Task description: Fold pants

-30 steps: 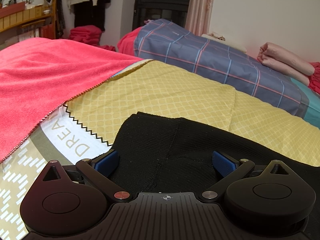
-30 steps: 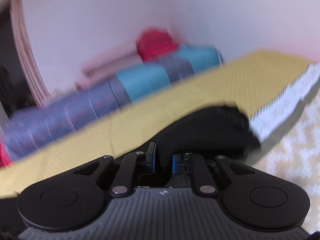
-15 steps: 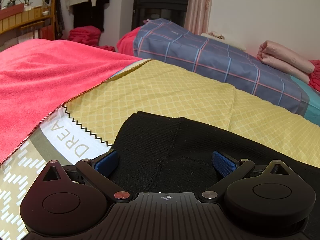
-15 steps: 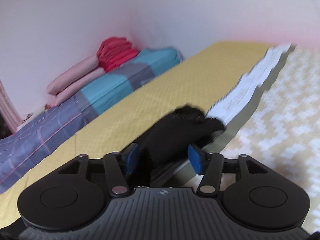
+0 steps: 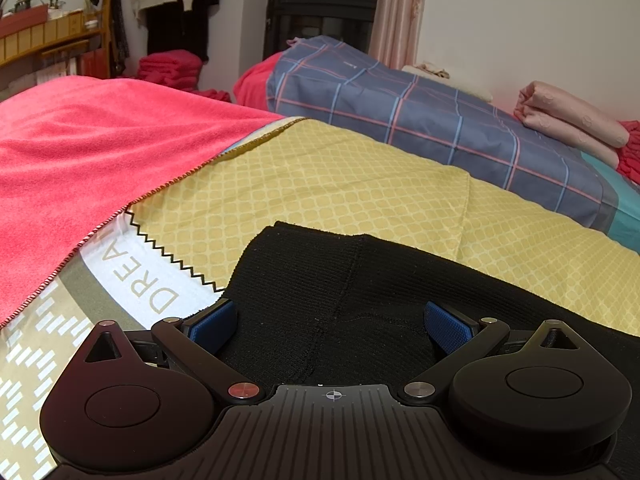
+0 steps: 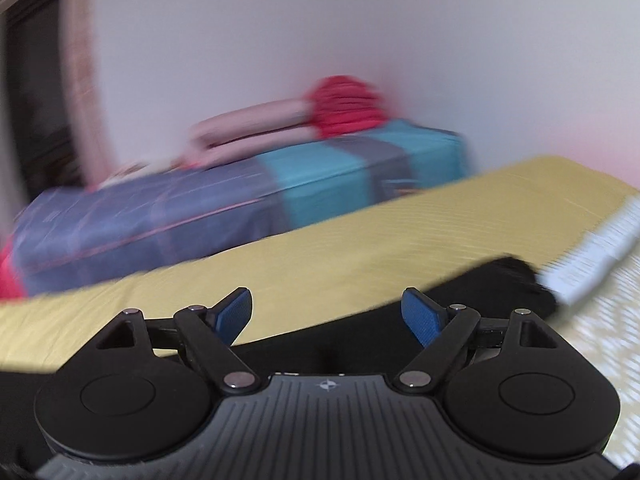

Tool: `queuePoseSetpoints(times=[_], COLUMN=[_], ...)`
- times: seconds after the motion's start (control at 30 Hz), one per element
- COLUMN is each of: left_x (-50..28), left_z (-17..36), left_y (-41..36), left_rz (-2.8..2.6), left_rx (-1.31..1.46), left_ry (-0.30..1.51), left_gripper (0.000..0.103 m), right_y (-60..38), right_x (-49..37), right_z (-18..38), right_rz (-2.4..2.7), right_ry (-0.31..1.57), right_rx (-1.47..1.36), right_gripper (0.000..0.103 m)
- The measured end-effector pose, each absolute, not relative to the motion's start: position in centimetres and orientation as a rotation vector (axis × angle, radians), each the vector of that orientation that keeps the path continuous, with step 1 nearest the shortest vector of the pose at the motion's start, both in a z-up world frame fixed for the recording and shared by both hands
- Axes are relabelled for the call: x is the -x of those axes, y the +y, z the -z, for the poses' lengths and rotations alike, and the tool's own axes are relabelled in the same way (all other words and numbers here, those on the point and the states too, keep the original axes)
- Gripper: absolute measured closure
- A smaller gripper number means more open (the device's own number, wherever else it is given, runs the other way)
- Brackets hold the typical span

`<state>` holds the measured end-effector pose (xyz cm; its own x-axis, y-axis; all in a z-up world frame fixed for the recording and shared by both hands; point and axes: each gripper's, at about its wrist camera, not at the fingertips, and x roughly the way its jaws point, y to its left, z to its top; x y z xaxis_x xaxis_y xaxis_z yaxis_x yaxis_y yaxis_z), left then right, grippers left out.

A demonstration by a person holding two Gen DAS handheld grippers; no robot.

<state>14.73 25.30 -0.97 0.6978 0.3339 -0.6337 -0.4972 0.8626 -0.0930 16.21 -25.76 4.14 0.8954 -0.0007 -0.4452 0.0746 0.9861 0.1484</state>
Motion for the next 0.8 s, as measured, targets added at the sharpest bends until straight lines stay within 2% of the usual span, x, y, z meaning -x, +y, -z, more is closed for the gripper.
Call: queuePoseSetpoints(times=[0.07,0.1,0.13,0.2,0.37,0.43,0.5,0.6,0.67,0.7,0.73,0.8], left_x=[-14.7,-14.7,-14.7,-14.7,-14.7,-14.7,-14.7,-14.7,-14.7,-14.7,-14.7,-14.7], left_z=[1.0,1.0,1.0,1.0,1.0,1.0,0.9,0.9,0.9,0.9,0.9,0.9], left_y=[25.3,25.3,25.3,25.3,25.3,25.3,25.3,25.3,25.3,25.3,25.3,25.3], left_rz=[-0.469,-0.469,-0.469,-0.469,-0.469,-0.469,-0.468,-0.469,-0.469,-0.469,-0.469,-0.470], left_rx=[0.267,0.268,0.268,0.268,0.268,0.269,0.269,0.269,0.269,0.269,0.269,0.268], left_ry=[0.649,0.649,0.649,0.649,0.650,0.650,0.650,0.650,0.650,0.650,0.650,0.650], left_gripper=[0.000,0.000,0.000,0.000,0.000,0.000,0.000,0.000,0.000,0.000,0.000,0.000], right_y=[-23.1,-21.9,-20.5,-17.8,-10.6,-8.0,-5.5,-3.1,-3.0,-3.2,-3.2,-3.2], right_x=[-16.3,-16.3,-16.3,-16.5,-17.1,-17.8,-18.4,-19.5,-19.8,-19.7,-19.6,-19.0], right_z=[-4.1,-4.0,-3.9,-3.4,-2.4,-1.8,-0.9,1.1,2.6,2.7,2.5,1.5], right_rz=[-0.095,-0.160,-0.219,-0.329,-0.526,-0.567,-0.586,-0.597,-0.597,-0.607,-0.607,-0.580], right_ry=[0.466,0.467,0.472,0.503,0.525,0.533,0.551,0.599,0.637,0.632,0.627,0.562], right_rx=[-0.096,-0.058,-0.018,0.062,0.252,0.320,0.371,0.428,0.437,0.405,0.393,0.401], right_gripper=[0.025,0.035,0.050,0.064,0.062,0.047,0.041,0.040,0.051,0.076,0.095,0.096])
